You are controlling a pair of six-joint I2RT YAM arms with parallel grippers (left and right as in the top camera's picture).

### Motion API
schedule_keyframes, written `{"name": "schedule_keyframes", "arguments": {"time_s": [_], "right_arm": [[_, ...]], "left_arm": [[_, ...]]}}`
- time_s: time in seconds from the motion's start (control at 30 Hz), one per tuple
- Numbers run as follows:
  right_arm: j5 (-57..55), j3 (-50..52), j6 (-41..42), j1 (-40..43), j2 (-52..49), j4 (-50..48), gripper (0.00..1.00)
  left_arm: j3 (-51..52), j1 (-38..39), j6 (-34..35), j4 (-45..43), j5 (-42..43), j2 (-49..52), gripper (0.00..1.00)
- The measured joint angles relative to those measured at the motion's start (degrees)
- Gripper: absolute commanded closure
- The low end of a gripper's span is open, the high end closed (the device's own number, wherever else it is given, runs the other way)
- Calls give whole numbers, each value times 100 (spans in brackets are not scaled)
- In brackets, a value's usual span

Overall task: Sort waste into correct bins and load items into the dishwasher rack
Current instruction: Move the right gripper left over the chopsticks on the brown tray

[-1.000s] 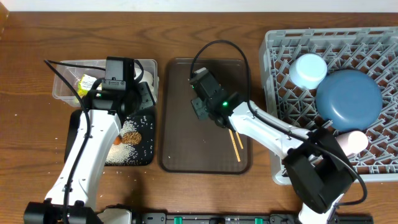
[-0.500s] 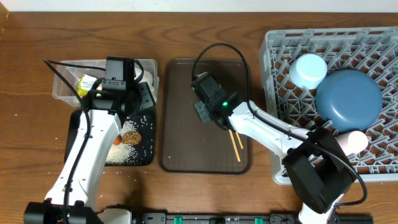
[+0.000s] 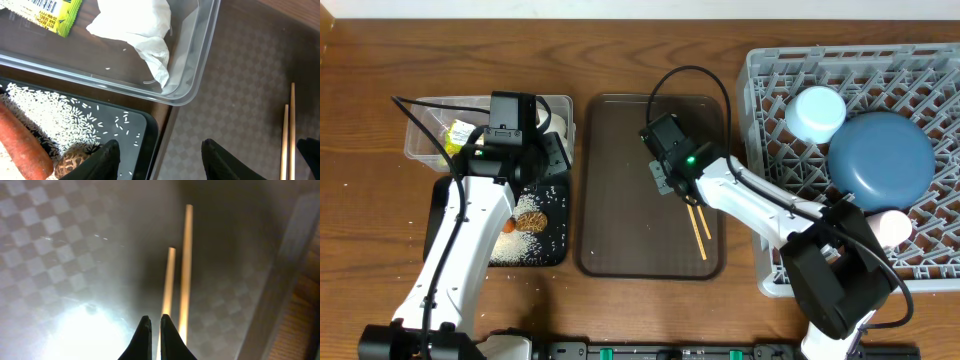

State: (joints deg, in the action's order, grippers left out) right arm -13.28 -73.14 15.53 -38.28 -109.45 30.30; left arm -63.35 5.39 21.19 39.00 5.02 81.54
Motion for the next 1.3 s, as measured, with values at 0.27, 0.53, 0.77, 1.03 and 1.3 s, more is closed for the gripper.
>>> {"name": "schedule_keyframes", "arguments": {"time_s": [0.27,0.53,0.77,1.03,1.3], "right_arm": [[-50,0,74,245,0,138,81],[-63,17,61,332,0,199,75],[-55,129,63,332,0,157,75],[-44,133,61,332,0,114,77],[-2,133,-33,332,-55,98,76]], "left_arm": [[0,0,0,0,22,0,46],[0,0,0,-2,44,0,46],[0,0,0,-2,59,0,46],[0,0,0,0,59,0,46],[0,0,0,0,59,0,46]]}}
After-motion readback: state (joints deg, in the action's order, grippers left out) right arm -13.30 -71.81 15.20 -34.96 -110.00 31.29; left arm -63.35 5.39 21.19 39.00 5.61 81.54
